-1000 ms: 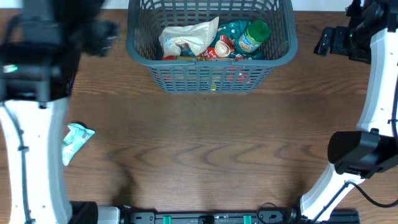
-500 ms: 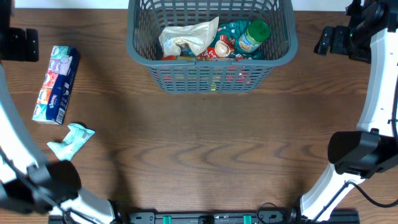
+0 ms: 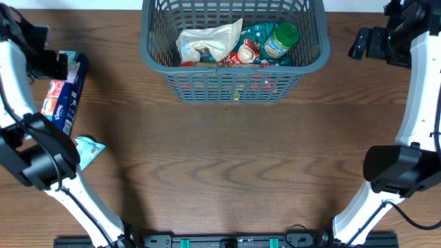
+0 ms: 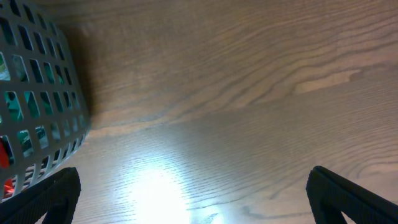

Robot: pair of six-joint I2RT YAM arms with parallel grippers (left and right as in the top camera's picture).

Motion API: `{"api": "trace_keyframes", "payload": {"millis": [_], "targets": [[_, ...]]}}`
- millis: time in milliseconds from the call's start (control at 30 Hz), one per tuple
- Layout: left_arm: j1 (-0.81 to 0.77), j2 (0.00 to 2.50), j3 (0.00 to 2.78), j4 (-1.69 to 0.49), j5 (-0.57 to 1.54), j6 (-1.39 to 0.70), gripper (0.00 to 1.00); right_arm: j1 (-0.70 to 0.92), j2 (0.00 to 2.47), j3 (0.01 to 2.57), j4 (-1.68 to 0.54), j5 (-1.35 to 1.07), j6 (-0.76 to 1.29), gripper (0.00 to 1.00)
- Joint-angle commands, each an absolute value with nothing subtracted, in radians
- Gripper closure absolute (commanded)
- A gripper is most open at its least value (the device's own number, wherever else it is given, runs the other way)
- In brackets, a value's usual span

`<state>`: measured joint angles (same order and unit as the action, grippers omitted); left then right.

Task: Pack container
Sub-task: 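Move the left gripper to the Kleenex tissue pack and grasp it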

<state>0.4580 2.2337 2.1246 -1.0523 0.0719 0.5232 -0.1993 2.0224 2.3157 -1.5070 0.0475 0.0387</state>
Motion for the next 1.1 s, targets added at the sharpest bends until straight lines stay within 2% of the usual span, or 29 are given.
{"api": "trace_keyframes", "payload": {"millis": [0,767,800,1067], "targets": [[0.461,2.275,2.125,-1.037,0.08,0.514,0.01,-0.202,2.03,2.313,-1.507,0.044,0.022,0.01],[0.462,2.472,2.12,-0.992,0.08,0.514,0.01,-0.201,2.03,2.313,-1.501,0.044,0.078,0.01],[0.463,2.472,2.12,-0.992,0.08,0.514,0.03,-0.201,2.03,2.313,-1.5,0.044,0.078,0.01],[0.48,2.472,2.119,-1.017,0.078,0.514,0.5,-0.201,2.03,2.313,-1.507,0.044,0.077,0.01]]}}
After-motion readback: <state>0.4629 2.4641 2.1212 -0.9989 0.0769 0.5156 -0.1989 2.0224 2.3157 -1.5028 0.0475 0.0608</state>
